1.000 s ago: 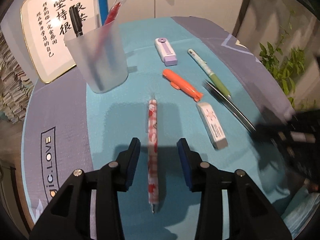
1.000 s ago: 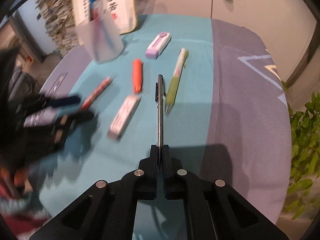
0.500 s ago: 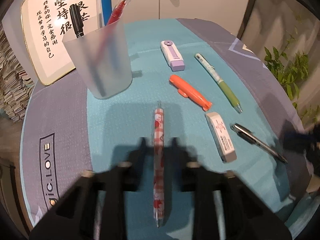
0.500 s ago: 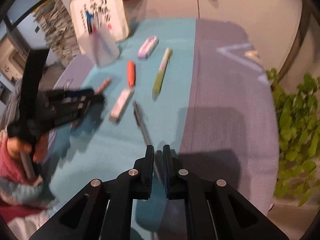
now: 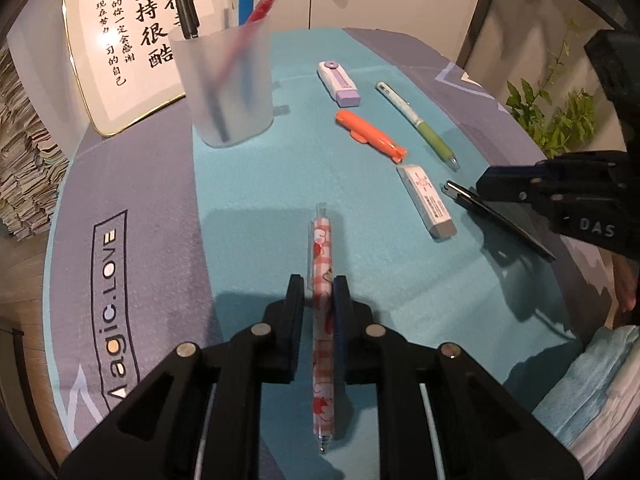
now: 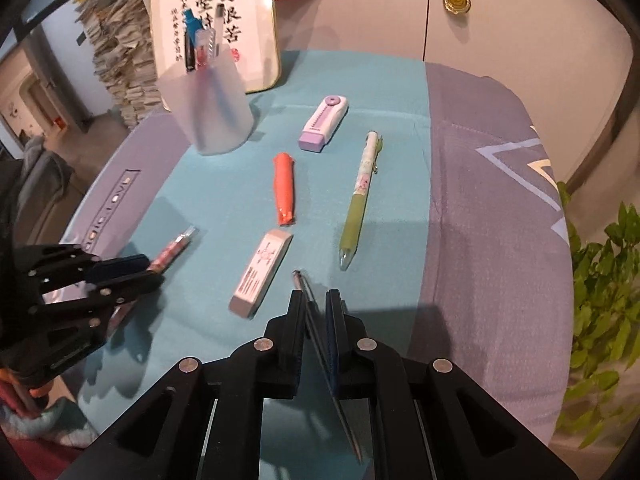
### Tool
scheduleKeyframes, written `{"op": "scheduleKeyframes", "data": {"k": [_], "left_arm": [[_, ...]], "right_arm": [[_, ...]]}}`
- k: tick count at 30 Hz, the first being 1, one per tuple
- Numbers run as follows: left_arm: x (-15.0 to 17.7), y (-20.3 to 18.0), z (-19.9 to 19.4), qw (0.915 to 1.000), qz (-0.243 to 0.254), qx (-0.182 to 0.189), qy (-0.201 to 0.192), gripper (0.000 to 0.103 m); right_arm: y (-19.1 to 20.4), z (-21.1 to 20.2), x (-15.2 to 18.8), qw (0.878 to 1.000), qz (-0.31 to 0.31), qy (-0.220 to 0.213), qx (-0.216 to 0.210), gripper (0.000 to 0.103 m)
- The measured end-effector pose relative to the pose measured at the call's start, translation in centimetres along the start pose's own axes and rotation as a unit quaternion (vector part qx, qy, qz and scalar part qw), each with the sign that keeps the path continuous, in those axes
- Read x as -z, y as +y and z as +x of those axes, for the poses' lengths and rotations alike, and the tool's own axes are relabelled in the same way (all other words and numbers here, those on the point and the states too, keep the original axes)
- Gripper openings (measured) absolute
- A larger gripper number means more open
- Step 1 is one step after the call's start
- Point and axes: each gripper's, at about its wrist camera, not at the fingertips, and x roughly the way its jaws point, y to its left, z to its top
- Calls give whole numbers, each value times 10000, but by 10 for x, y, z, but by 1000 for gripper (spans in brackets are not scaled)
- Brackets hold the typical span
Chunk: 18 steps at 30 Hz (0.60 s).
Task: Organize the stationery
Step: 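Carry the pink floral pen toward the cup with the left gripper while the right gripper lifts the black pen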
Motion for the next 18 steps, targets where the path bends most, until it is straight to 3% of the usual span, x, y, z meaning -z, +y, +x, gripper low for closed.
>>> {"op": "scheduleKeyframes", "data": {"k": [2,4,12,18], "left_arm": [[-3,0,0,10000,-16,1,-54,32],[-7,-1,-1,9999,8,-33,-102,38],[-15,-3,10,10000,93,1,-19,38],[-15,-2,12,10000,42,-18,14,38]], "right_arm": [[-3,8,-5,9999,102,96,-17,7],[-6,12,-7,9996,222,155,-35,7],[-4,12,-3,9988,204,259,-353,7],[3,12,-3,9993,49,263,-272,7]]}}
